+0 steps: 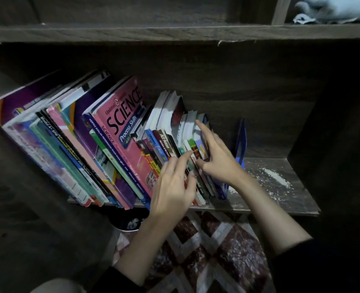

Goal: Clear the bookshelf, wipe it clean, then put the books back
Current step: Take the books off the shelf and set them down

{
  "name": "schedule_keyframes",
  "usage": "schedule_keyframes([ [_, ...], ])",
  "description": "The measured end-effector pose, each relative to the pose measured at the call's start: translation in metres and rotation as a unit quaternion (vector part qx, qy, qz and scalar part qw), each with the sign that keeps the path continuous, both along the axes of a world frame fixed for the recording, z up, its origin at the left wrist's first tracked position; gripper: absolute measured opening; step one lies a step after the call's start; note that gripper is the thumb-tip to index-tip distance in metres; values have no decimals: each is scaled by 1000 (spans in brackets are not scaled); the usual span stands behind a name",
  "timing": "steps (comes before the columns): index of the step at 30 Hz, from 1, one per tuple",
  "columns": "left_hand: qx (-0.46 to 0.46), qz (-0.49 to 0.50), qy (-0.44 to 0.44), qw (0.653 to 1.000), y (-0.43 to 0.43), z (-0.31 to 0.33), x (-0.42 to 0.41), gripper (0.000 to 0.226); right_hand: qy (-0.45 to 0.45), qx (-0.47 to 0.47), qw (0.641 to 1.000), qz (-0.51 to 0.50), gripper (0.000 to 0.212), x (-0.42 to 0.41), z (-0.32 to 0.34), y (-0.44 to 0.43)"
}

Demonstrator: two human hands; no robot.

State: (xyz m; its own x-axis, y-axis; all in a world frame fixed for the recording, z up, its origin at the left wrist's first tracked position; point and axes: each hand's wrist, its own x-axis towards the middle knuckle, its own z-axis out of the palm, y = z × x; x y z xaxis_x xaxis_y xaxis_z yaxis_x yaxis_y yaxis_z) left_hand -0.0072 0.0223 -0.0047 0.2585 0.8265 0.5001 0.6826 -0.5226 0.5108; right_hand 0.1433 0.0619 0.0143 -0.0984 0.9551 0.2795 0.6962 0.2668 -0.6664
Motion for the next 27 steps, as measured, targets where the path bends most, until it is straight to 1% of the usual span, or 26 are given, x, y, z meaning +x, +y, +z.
schedule_keyframes([
  [4,153,55,55,985,7,10,0,40,18,20,1000,-14,92,1,-12,-9],
  [7,209,61,91,972,9,22,2,45,32,21,999,-31,92,-1,-20,-15],
  [9,211,64,132,966,11,28,4,49,48,8,998,-42,96,-3,-25,-18],
  [11,194,59,204,958,12,37,9,55,82,-3,995,-53,98,-3,-33,-20],
  [14,135,70,345,926,16,49,24,68,122,-18,989,-82,99,0,-47,-23],
  [16,115,109,405,900,22,49,33,70,167,-38,981,-92,102,1,-54,-29],
  [17,108,127,417,894,25,47,36,71,198,-51,975,-91,104,1,-56,-31],
  [18,102,140,418,892,27,44,39,72,226,-62,968,-90,104,2,-57,-34],
  [20,90,151,400,899,28,41,42,74,276,-86,953,-89,104,4,-58,-36],
  [23,73,154,365,915,26,36,44,75,321,-114,937,-74,102,7,-59,-37],
  [27,53,124,249,959,27,31,44,83,332,-126,932,-65,102,13,-61,-35],
])
